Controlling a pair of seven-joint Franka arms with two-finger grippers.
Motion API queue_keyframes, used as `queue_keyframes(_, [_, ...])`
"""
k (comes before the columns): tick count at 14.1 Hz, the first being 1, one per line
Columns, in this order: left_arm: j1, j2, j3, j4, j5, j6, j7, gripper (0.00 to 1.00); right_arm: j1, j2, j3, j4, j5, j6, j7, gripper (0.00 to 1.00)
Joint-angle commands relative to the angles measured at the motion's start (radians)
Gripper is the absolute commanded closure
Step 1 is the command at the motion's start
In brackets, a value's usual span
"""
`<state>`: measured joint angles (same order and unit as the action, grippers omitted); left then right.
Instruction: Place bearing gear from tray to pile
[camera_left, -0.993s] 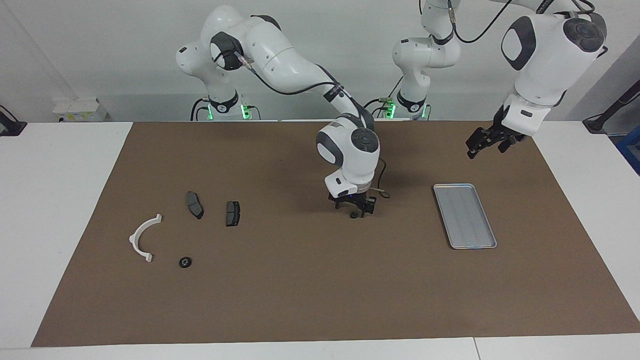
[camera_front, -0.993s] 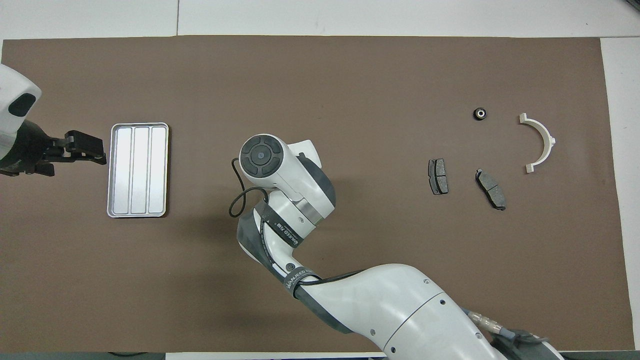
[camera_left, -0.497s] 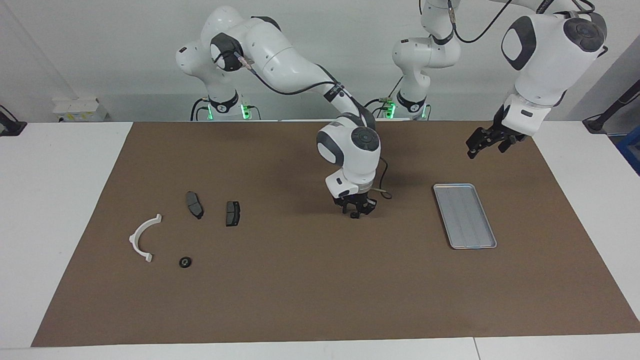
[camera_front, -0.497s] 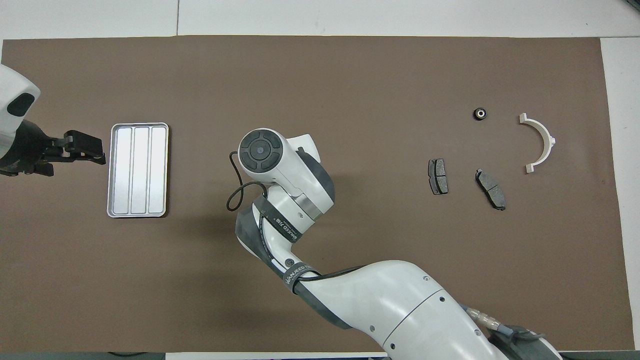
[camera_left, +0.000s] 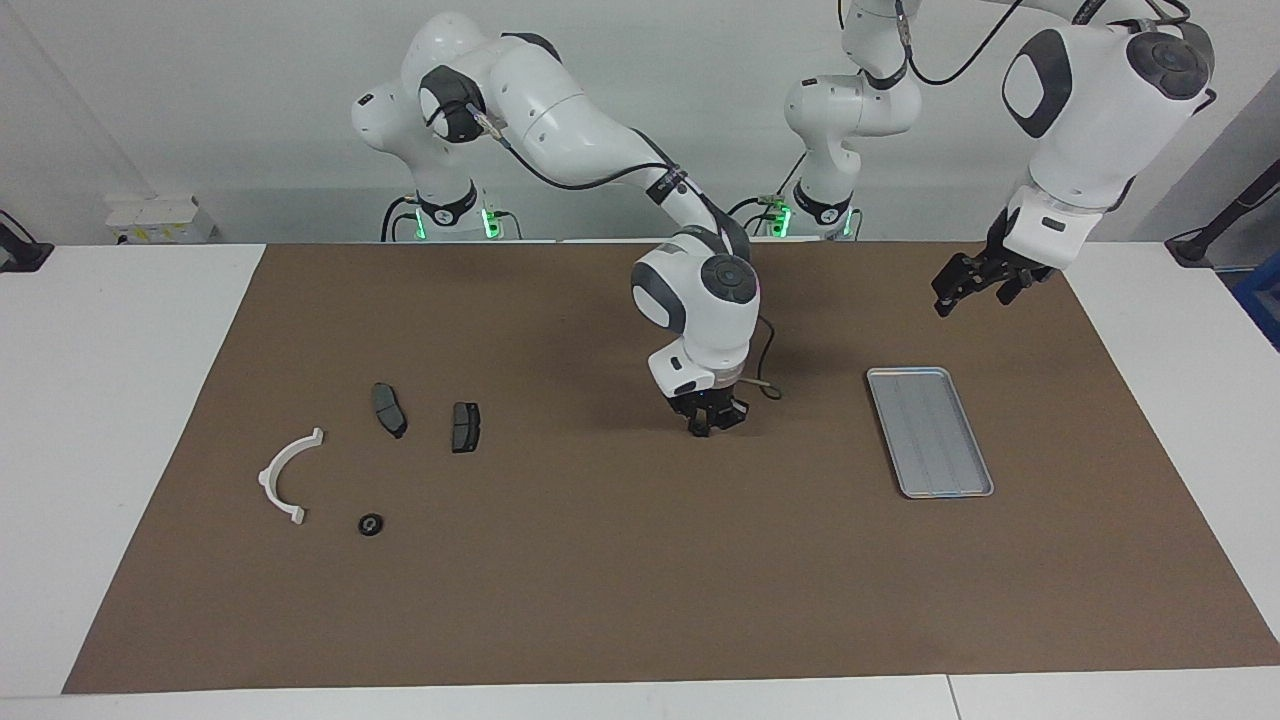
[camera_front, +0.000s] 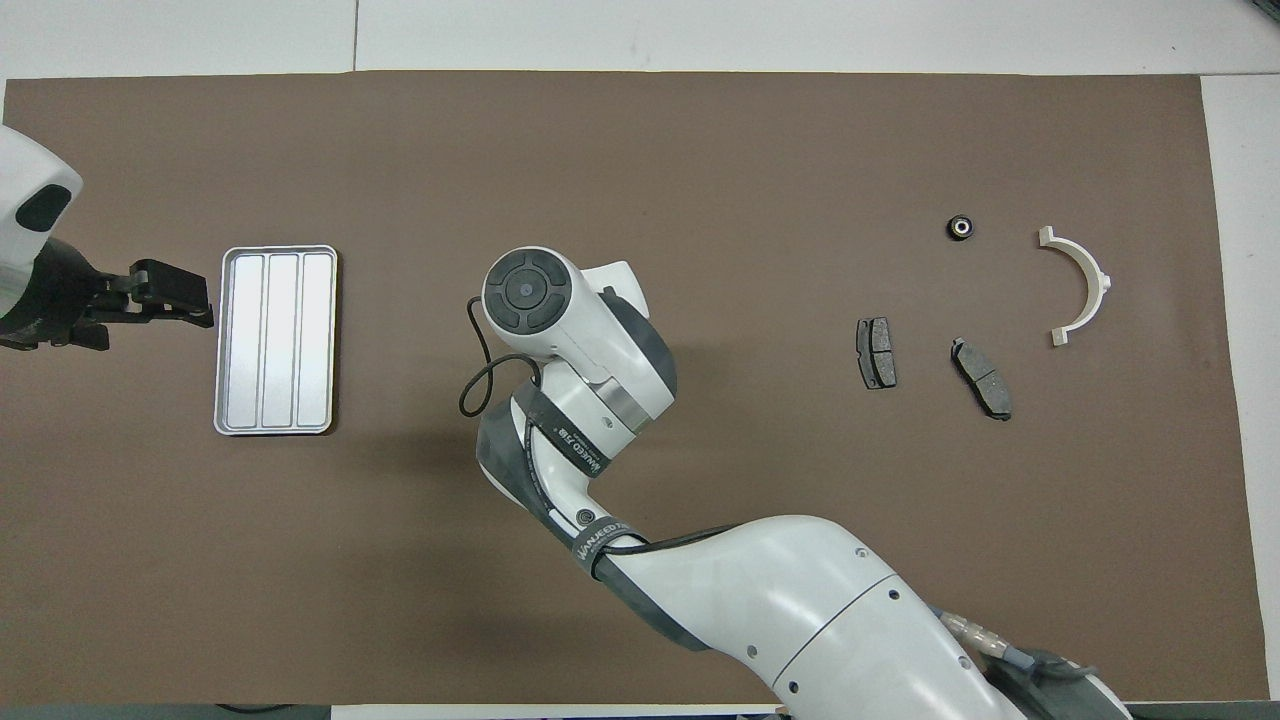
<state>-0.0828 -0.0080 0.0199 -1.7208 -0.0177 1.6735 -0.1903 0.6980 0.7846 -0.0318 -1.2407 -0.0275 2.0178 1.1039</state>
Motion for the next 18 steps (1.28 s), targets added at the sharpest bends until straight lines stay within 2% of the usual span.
queue_keyframes(1, [0.005, -0.015, -0.005, -0.006, 0.005, -0.009, 0.005, 0.0, -0.119, -0.062, 0.018, 0.075, -0.009, -0.166, -0.2, 1.0])
queue_keyframes(4, [0.009, -0.017, -0.003, -0.006, 0.007, -0.011, 0.006, 0.0, -0.251, -0.148, 0.021, 0.07, -0.002, -0.246, -0.5, 1.0])
queue_keyframes(8, [0.006, -0.015, -0.005, -0.006, 0.005, -0.011, 0.006, 0.0, -0.431, -0.179, 0.021, 0.0, -0.006, -0.214, -0.891, 1.0])
queue_keyframes(11, [0.006, -0.015, -0.005, -0.006, 0.005, -0.011, 0.006, 0.0, -0.521, -0.215, 0.021, -0.184, -0.006, -0.009, -1.061, 1.0])
queue_keyframes(13, [0.006, -0.015, -0.005, -0.006, 0.005, -0.011, 0.006, 0.0, -0.561, -0.205, 0.02, -0.262, -0.006, 0.128, -1.127, 1.0])
queue_keyframes(18, [0.006, -0.017, -0.005, -0.006, 0.005, -0.011, 0.006, 0.0, -0.583, -0.166, 0.021, -0.321, -0.005, 0.277, -1.164, 1.0])
